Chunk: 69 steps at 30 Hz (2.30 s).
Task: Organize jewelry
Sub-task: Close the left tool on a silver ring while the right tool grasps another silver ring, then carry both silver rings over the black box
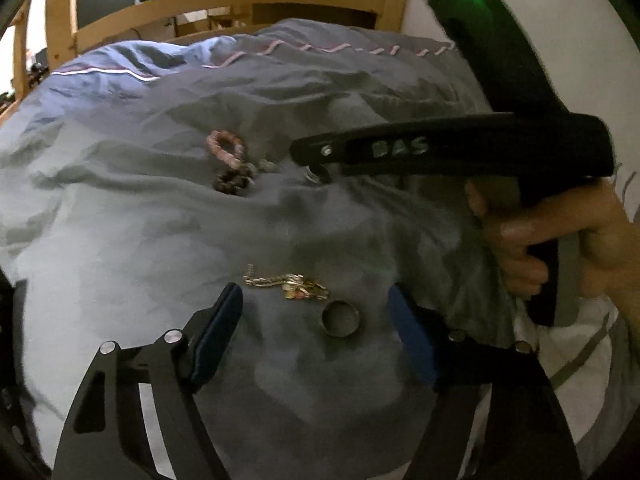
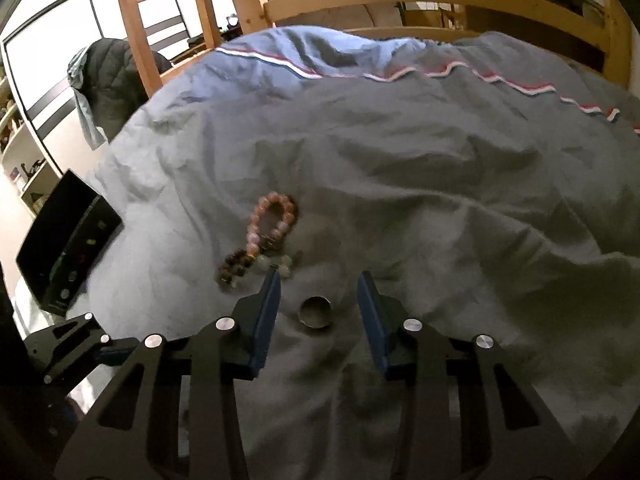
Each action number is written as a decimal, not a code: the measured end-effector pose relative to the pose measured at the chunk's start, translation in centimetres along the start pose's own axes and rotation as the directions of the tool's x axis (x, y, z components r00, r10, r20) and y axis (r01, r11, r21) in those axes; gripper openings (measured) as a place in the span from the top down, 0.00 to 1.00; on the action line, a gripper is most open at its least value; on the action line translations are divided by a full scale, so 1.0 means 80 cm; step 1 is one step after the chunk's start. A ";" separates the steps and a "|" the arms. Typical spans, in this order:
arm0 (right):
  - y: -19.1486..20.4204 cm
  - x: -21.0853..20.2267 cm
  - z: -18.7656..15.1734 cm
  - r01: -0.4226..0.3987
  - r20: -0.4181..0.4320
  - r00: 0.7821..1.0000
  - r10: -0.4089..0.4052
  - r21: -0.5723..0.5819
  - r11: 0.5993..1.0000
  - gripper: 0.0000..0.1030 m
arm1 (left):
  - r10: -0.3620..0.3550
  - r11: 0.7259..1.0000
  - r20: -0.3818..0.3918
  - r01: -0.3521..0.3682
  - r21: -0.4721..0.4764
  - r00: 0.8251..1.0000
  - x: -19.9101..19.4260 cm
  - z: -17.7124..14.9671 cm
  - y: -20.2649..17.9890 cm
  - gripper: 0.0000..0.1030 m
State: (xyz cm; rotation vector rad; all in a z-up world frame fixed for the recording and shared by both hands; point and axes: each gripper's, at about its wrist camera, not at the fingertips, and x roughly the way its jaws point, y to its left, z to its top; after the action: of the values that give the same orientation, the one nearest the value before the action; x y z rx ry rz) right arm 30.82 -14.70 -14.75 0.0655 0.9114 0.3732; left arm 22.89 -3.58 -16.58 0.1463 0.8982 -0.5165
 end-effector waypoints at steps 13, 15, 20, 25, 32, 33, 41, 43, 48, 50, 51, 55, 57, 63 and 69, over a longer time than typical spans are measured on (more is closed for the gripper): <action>0.004 0.009 -0.011 0.022 0.011 1.000 -0.022 -0.039 0.999 0.80 | -0.016 1.000 -0.018 0.016 -0.002 1.000 0.007 -0.001 0.000 0.81; 0.004 0.005 -0.009 0.013 0.018 1.000 -0.013 -0.033 0.999 0.80 | -0.010 1.000 -0.019 0.011 0.012 1.000 0.005 -0.002 -0.004 0.81; 0.011 -0.014 -0.004 0.007 0.043 0.999 -0.006 -0.032 0.999 0.80 | 0.013 1.000 -0.019 -0.012 0.020 1.000 -0.003 -0.004 -0.008 0.81; 0.016 -0.046 0.001 0.021 0.073 0.997 -0.019 -0.026 0.999 0.80 | 0.032 0.999 0.002 -0.032 0.013 0.999 -0.020 -0.004 -0.009 0.81; 0.028 -0.082 -0.006 0.056 0.055 0.997 -0.054 -0.039 0.998 0.80 | 0.074 0.997 0.025 -0.074 -0.007 0.997 -0.052 -0.004 -0.012 0.81; 0.034 -0.089 -0.008 0.062 0.048 0.997 -0.060 -0.051 0.997 0.81 | 0.080 0.997 0.028 -0.080 -0.011 0.996 -0.057 -0.005 -0.012 0.81; 0.085 -0.130 -0.015 0.048 0.050 0.998 -0.042 -0.118 0.992 0.81 | 0.139 0.989 0.055 -0.136 -0.055 0.989 -0.104 -0.003 0.000 0.81; 0.094 -0.135 -0.016 0.042 0.049 0.998 -0.036 -0.123 0.991 0.81 | 0.155 0.986 0.061 -0.151 -0.064 0.986 -0.114 -0.003 0.005 0.81; 0.117 -0.145 -0.013 0.030 0.046 0.999 -0.024 -0.134 0.991 0.81 | 0.195 0.978 0.076 -0.188 -0.094 0.978 -0.145 -0.004 0.024 0.81; 0.127 -0.148 -0.009 0.026 0.048 0.999 -0.019 -0.138 0.990 0.81 | 0.217 0.972 0.079 -0.209 -0.104 0.973 -0.158 -0.006 0.033 0.81; 0.133 -0.150 -0.006 0.025 0.052 0.999 -0.018 -0.143 0.989 0.80 | 0.226 0.970 0.078 -0.217 -0.107 0.971 -0.162 -0.006 0.039 0.81; 0.156 -0.151 0.006 0.011 0.059 0.998 -0.002 -0.160 0.987 0.80 | 0.269 0.957 0.083 -0.257 -0.133 0.960 -0.182 -0.007 0.062 0.81; 0.170 -0.150 0.013 0.004 0.063 0.998 0.007 -0.176 0.984 0.80 | 0.288 0.950 0.087 -0.274 -0.148 0.954 -0.192 -0.009 0.074 0.81; 0.204 -0.144 0.027 -0.014 0.071 0.997 0.030 -0.217 0.976 0.80 | 0.349 0.925 0.097 -0.326 -0.195 0.932 -0.220 -0.013 0.112 0.81; 0.241 -0.131 0.037 -0.033 0.068 0.996 0.053 -0.258 0.966 0.80 | 0.402 0.898 0.101 -0.370 -0.238 0.910 -0.241 -0.020 0.145 0.81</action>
State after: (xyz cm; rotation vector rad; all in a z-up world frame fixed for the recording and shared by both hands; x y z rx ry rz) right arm 21.79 -0.02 -0.86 -0.1386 0.7830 0.5236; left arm 17.56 14.15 -3.64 0.0854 0.7479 -0.0542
